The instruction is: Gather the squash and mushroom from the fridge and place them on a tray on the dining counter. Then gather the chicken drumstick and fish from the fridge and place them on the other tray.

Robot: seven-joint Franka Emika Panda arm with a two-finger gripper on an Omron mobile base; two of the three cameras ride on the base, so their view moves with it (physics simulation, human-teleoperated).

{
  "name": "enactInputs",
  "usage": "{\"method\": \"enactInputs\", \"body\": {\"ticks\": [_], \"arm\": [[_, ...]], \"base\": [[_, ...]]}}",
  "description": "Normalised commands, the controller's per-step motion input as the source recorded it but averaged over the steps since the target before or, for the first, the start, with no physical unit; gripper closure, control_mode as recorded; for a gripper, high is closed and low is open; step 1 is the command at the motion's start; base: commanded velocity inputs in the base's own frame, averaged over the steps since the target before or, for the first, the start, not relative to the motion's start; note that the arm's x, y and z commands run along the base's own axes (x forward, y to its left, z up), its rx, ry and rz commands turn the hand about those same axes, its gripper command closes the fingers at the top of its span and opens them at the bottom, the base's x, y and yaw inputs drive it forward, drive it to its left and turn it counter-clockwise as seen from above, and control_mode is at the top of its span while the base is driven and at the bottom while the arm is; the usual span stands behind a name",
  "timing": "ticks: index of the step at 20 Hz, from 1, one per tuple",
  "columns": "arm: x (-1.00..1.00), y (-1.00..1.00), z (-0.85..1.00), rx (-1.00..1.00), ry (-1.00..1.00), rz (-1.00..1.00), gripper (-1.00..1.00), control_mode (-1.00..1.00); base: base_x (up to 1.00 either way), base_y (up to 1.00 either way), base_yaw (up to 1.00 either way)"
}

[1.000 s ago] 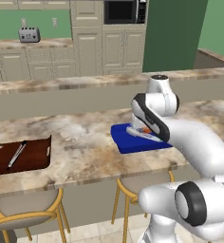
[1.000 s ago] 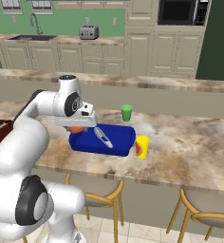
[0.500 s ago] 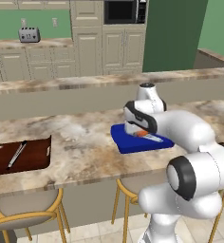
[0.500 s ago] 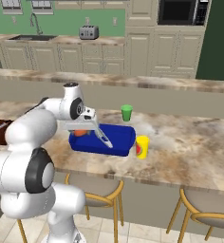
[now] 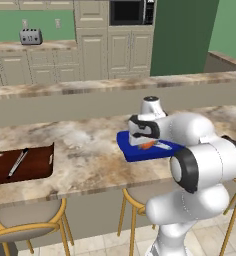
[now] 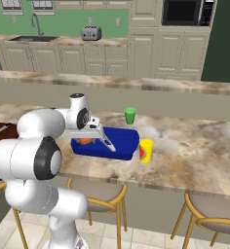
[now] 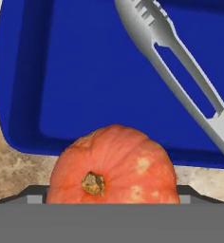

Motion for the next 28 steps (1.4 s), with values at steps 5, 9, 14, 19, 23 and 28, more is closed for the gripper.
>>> {"method": "enactInputs", "body": {"ticks": [5,9,14,19,23,28], "arm": [[0.44,0.02,-0.23,0.0,0.0,0.0,1.0,-1.0],[0.44,0.03,-0.23,0.0,0.0,0.0,1.0,-1.0],[0.3,0.04,-0.25,0.0,0.0,0.0,1.0,-1.0],[0.25,0.03,-0.32,0.0,0.0,0.0,1.0,-1.0],[0.27,0.03,-0.35,0.0,0.0,0.0,1.0,-1.0],[0.23,0.03,-0.38,0.0,0.0,0.0,1.0,-1.0]], "base": [[0.0,0.0,0.0],[0.0,0.0,0.0],[0.0,0.0,0.0],[0.0,0.0,0.0],[0.0,0.0,0.0],[0.0,0.0,0.0]]}}
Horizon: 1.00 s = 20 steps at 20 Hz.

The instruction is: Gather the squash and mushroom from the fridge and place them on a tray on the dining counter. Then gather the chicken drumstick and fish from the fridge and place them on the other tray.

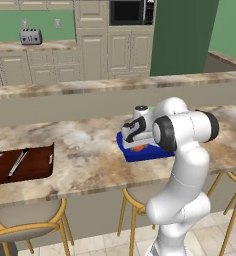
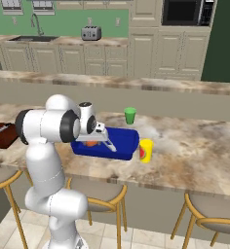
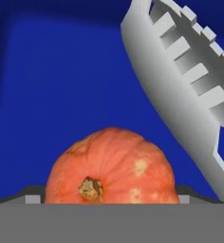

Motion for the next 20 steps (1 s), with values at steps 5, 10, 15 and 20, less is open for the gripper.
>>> {"method": "enactInputs", "body": {"ticks": [5,10,15,20], "arm": [[0.18,0.04,-0.39,0.0,0.0,0.0,-1.0,-1.0],[-0.08,0.0,-0.12,0.0,-0.02,0.0,-1.0,-1.0],[-0.09,0.0,0.0,0.0,0.0,0.0,-1.0,-1.0],[-0.1,0.0,0.14,0.0,-0.03,0.0,-1.0,-1.0]], "base": [[0.0,0.0,0.0],[0.0,0.0,0.0],[0.0,0.0,0.0],[0.0,0.0,0.0]]}}
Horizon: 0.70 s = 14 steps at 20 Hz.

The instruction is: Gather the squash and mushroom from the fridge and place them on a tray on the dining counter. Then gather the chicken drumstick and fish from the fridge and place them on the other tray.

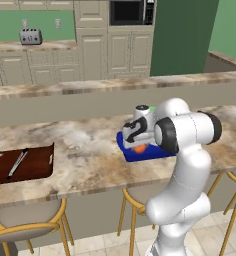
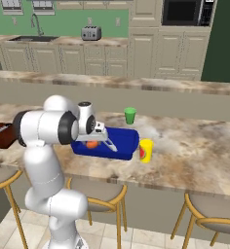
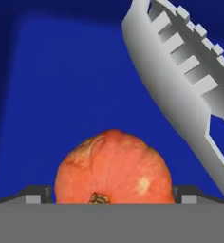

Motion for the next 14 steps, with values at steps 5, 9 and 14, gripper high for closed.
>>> {"method": "enactInputs", "body": {"ticks": [5,9,14], "arm": [[-0.07,0.0,0.3,0.0,-0.06,0.0,-1.0,-1.0],[-0.15,0.0,0.3,-0.01,-0.06,-0.01,-1.0,-1.0],[-0.27,0.0,0.34,0.0,-0.07,-0.03,-1.0,-1.0]], "base": [[0.0,0.0,0.0],[0.0,0.0,0.0],[0.0,0.0,0.0]]}}
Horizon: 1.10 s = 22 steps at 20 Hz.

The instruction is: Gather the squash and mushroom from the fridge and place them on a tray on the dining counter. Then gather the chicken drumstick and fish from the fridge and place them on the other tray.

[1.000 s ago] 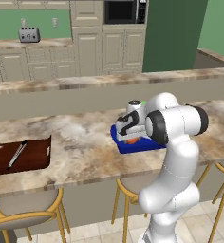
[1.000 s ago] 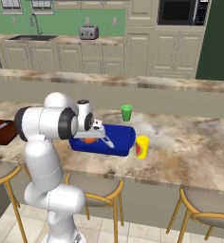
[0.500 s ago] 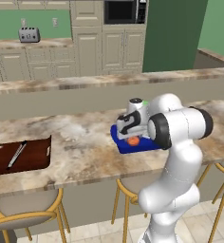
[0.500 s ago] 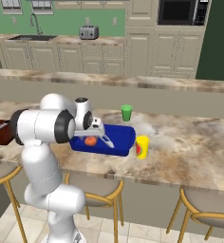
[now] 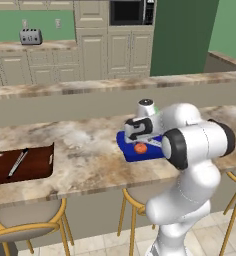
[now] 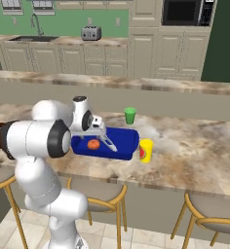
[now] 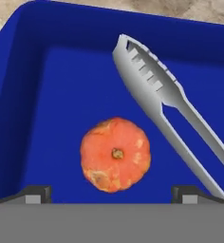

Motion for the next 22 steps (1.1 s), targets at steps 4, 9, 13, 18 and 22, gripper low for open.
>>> {"method": "enactInputs", "body": {"ticks": [4,9,13,18,22], "arm": [[-0.42,-0.02,0.53,0.0,-0.08,-0.02,-1.0,-1.0],[-0.55,-0.03,0.73,0.01,-0.06,0.0,-1.0,-1.0],[-0.84,-0.04,0.79,0.02,-0.08,0.0,-1.0,-1.0],[-0.89,-0.01,0.79,0.01,-0.12,0.0,-1.0,-1.0],[-1.0,0.0,0.64,0.0,-0.18,0.0,-1.0,-1.0]], "base": [[0.0,0.0,0.0],[0.0,0.0,0.0],[0.0,0.0,0.0],[0.0,0.0,0.0],[0.0,0.0,0.0]]}}
